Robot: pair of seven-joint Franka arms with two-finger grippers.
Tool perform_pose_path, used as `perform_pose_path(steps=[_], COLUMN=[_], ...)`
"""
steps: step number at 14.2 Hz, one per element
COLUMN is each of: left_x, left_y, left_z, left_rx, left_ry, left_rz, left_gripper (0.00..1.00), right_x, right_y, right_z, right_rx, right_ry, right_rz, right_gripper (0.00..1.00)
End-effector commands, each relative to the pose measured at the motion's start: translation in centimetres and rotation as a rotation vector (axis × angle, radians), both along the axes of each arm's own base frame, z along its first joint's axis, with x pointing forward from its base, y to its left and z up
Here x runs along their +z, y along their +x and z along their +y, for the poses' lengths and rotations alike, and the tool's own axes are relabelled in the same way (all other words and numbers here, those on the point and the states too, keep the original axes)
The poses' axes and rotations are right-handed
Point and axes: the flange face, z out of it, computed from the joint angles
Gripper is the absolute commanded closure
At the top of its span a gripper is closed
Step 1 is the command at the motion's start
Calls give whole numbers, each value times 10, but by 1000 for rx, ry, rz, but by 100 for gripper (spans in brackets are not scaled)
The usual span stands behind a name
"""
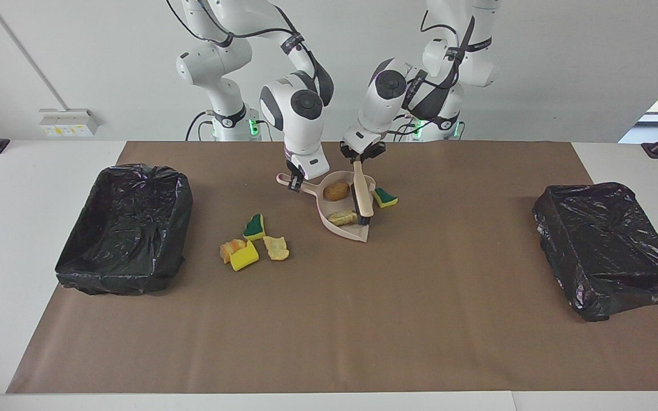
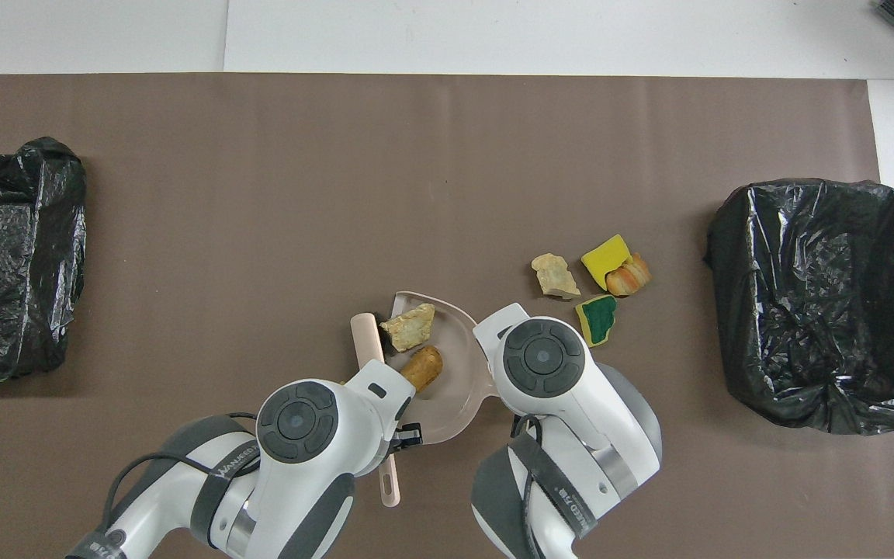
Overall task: Sweep and dump trash in bin
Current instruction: 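Sweep the trash into the dustpan held by the right gripper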
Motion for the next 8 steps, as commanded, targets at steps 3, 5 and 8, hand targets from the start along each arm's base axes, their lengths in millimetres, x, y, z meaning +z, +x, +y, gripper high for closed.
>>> perform_pose_path(steps=[3, 5, 8], left_x=[17, 7, -9], left_y=[-17, -34, -43], left_z=[50, 69, 89], left_rx=[161, 239, 315], left_ry=[190, 264, 272], left_rz=[65, 46, 18], left_gripper=[100, 100, 100], right_x=[-8, -8, -8], right_y=[3, 3, 4], right_z=[0, 0, 0], right_rx=[-5, -4, -4], right_ry=[21, 21, 22], right_rz=[-7, -9, -10], right_gripper=[100, 100, 100])
